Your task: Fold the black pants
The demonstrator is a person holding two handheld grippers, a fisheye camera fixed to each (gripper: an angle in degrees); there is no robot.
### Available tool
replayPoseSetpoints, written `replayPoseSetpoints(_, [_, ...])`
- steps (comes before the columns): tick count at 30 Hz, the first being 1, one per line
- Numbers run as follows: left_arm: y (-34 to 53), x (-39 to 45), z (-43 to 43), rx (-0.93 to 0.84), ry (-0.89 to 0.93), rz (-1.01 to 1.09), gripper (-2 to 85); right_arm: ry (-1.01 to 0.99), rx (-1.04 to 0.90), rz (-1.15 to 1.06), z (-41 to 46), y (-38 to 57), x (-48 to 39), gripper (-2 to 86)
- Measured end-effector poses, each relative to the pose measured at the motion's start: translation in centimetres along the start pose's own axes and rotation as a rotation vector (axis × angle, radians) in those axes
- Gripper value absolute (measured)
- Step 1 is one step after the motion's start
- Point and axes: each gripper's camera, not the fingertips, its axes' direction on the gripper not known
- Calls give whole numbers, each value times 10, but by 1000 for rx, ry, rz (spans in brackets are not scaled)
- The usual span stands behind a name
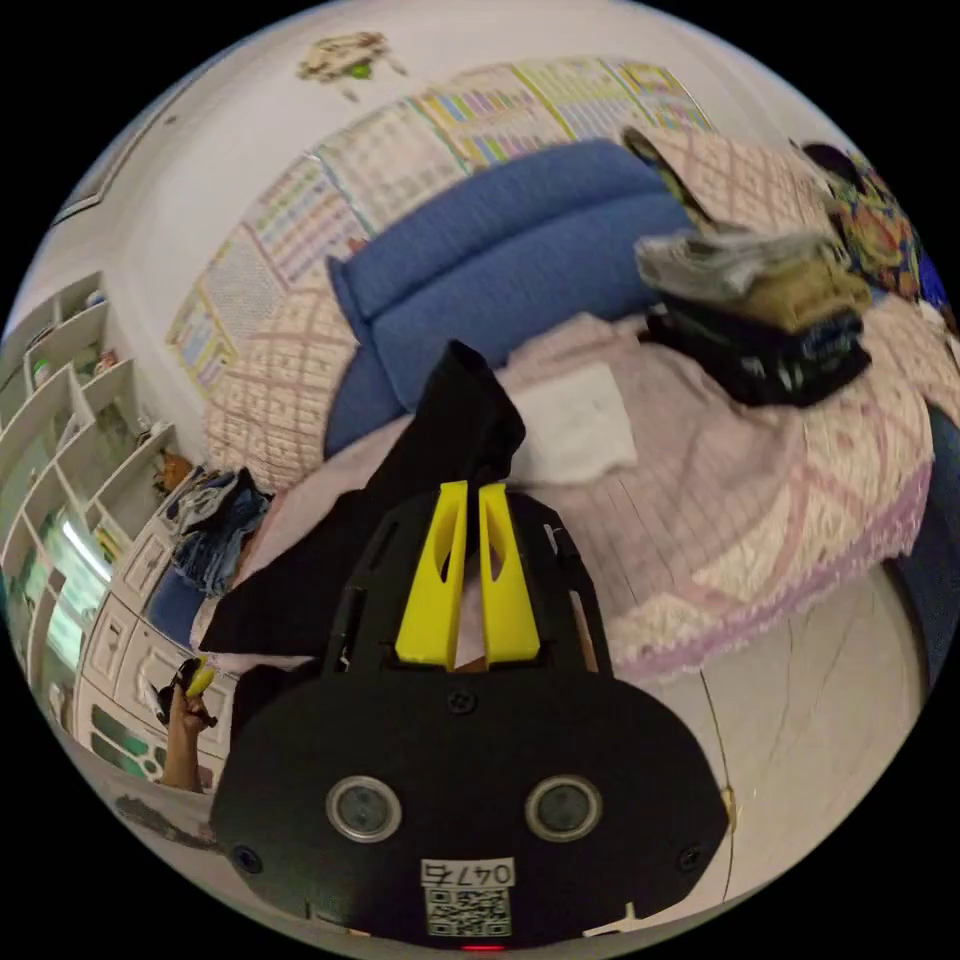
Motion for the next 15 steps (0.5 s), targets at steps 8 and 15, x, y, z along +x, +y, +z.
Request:
replayPoseSetpoints(8, [10,-33,33,63,-36,81,81,14,-29,49,-11,-16,-18,9])
replayPoseSetpoints(15, [58,-34,79,63,-112,444,76,150,161,13,-58,-19,-78,38])
